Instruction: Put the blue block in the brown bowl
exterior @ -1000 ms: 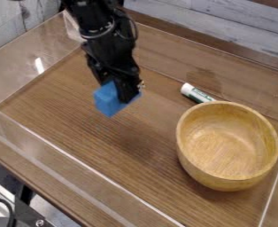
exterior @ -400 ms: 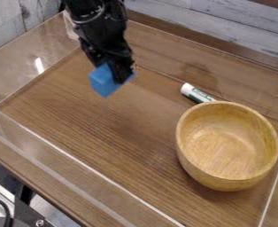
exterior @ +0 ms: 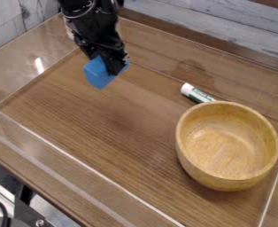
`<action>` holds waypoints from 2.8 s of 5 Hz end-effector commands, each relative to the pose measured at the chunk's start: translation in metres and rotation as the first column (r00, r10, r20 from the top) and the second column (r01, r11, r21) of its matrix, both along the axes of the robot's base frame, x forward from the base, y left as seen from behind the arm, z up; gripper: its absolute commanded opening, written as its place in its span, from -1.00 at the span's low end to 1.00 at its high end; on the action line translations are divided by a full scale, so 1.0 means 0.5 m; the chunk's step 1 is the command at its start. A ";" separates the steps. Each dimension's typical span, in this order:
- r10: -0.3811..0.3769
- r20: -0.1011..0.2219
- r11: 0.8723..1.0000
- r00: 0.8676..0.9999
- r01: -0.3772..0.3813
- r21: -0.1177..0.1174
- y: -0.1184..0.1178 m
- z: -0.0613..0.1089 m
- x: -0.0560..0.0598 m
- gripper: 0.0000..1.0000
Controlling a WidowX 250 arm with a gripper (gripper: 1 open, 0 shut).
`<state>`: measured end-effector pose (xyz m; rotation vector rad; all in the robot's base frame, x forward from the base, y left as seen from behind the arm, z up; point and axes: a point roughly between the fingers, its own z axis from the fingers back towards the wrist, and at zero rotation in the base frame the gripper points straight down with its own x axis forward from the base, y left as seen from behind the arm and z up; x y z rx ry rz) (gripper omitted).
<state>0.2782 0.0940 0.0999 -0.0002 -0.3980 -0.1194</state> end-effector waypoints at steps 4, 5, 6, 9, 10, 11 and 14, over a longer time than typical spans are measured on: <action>-0.026 0.077 1.000 0.997 0.026 -0.004 -0.220 0.069 -0.016 -1.00; -0.021 0.084 1.000 0.996 0.021 -0.009 -0.288 0.070 -0.022 -1.00; -0.045 0.096 0.999 0.994 0.047 -0.018 -0.344 0.069 -0.025 -1.00; -0.028 0.068 0.999 0.997 0.030 -0.023 -0.422 0.033 -0.055 -1.00; -0.013 0.046 0.999 0.999 0.014 -0.028 -0.428 0.012 -0.065 -1.00; -0.001 0.022 0.999 1.000 0.002 -0.032 -0.434 -0.006 -0.065 -1.00; 0.021 -0.008 0.999 1.000 -0.021 -0.048 -0.443 -0.038 -0.047 -1.00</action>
